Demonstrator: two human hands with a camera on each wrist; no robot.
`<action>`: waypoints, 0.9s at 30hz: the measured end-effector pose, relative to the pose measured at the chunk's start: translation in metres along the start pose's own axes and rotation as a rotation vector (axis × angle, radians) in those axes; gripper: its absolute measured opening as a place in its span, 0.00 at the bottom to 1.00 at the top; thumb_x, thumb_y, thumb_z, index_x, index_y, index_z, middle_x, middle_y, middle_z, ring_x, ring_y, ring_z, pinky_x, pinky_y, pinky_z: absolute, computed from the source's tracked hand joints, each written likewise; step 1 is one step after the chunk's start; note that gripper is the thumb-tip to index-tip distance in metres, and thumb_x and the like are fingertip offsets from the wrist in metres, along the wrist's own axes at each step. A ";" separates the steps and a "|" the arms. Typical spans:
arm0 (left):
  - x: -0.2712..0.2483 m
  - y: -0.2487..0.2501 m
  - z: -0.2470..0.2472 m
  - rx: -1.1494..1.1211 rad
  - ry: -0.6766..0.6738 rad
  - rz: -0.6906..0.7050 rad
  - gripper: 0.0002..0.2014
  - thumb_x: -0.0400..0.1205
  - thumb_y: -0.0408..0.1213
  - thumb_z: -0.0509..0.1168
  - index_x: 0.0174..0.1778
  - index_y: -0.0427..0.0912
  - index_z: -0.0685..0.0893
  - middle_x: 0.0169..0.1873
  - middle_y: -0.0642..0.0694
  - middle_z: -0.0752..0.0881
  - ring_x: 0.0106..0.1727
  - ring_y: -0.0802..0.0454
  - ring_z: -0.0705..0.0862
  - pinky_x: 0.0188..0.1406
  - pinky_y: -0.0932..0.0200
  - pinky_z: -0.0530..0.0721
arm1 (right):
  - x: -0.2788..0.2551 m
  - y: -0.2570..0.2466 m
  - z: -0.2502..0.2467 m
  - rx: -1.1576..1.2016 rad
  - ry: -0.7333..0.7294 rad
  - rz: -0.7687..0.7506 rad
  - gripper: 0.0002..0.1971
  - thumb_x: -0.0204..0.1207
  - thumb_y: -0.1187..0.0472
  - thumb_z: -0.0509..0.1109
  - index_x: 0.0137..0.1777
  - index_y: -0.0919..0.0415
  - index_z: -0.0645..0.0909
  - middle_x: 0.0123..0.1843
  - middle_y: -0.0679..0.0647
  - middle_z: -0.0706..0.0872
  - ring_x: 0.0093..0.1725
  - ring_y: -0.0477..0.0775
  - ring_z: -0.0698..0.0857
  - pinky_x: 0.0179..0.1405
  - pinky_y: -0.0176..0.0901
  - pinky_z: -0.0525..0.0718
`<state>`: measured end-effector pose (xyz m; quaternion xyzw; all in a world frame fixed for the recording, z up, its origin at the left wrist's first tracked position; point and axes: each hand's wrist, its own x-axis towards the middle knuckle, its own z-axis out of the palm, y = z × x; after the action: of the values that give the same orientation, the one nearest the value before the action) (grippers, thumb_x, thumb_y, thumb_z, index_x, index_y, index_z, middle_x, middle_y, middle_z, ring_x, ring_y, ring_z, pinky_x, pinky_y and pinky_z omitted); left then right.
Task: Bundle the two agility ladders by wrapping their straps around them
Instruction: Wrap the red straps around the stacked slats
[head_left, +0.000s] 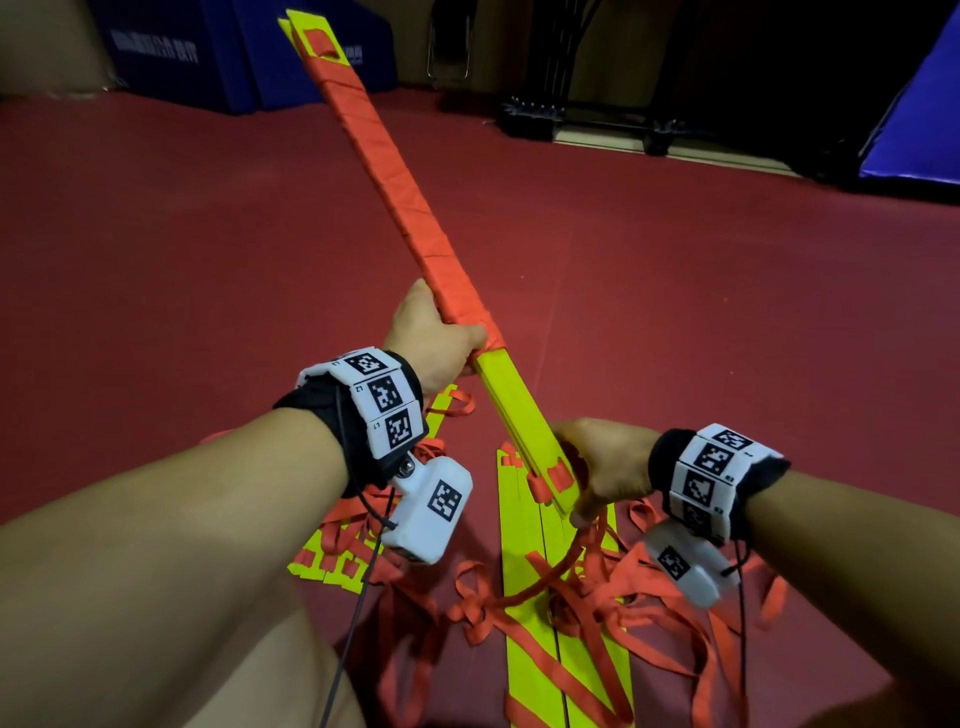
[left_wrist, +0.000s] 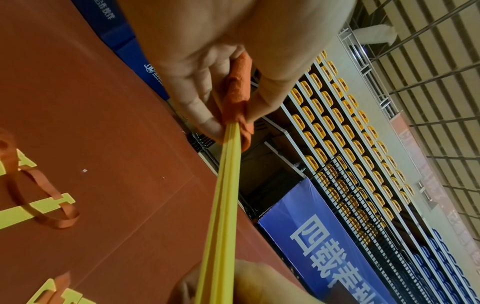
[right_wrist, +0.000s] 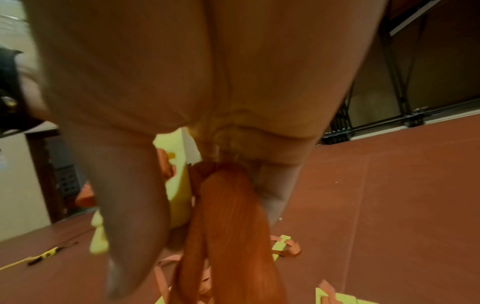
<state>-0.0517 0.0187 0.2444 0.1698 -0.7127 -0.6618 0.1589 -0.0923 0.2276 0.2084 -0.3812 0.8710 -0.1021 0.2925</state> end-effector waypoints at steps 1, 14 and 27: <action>0.001 0.000 0.000 0.002 0.009 0.001 0.23 0.59 0.32 0.72 0.49 0.47 0.76 0.53 0.36 0.89 0.52 0.36 0.92 0.40 0.34 0.93 | 0.000 0.004 -0.001 -0.030 0.015 0.024 0.28 0.59 0.60 0.89 0.54 0.49 0.78 0.47 0.46 0.90 0.44 0.49 0.87 0.41 0.41 0.82; 0.008 0.002 -0.009 0.024 0.118 0.065 0.23 0.60 0.34 0.71 0.51 0.46 0.75 0.52 0.37 0.89 0.49 0.37 0.91 0.36 0.36 0.93 | -0.005 0.024 -0.015 0.068 0.166 0.134 0.12 0.72 0.57 0.83 0.35 0.59 0.82 0.28 0.46 0.88 0.27 0.41 0.83 0.29 0.37 0.77; 0.008 0.009 -0.014 -0.020 0.146 0.011 0.27 0.57 0.32 0.70 0.54 0.36 0.77 0.53 0.33 0.88 0.49 0.34 0.92 0.39 0.38 0.94 | -0.009 0.031 -0.036 0.382 0.257 0.187 0.06 0.79 0.61 0.76 0.45 0.64 0.89 0.26 0.48 0.78 0.28 0.48 0.73 0.27 0.39 0.68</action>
<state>-0.0528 0.0028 0.2540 0.2121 -0.6935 -0.6538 0.2159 -0.1275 0.2533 0.2291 -0.2206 0.8975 -0.2848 0.2543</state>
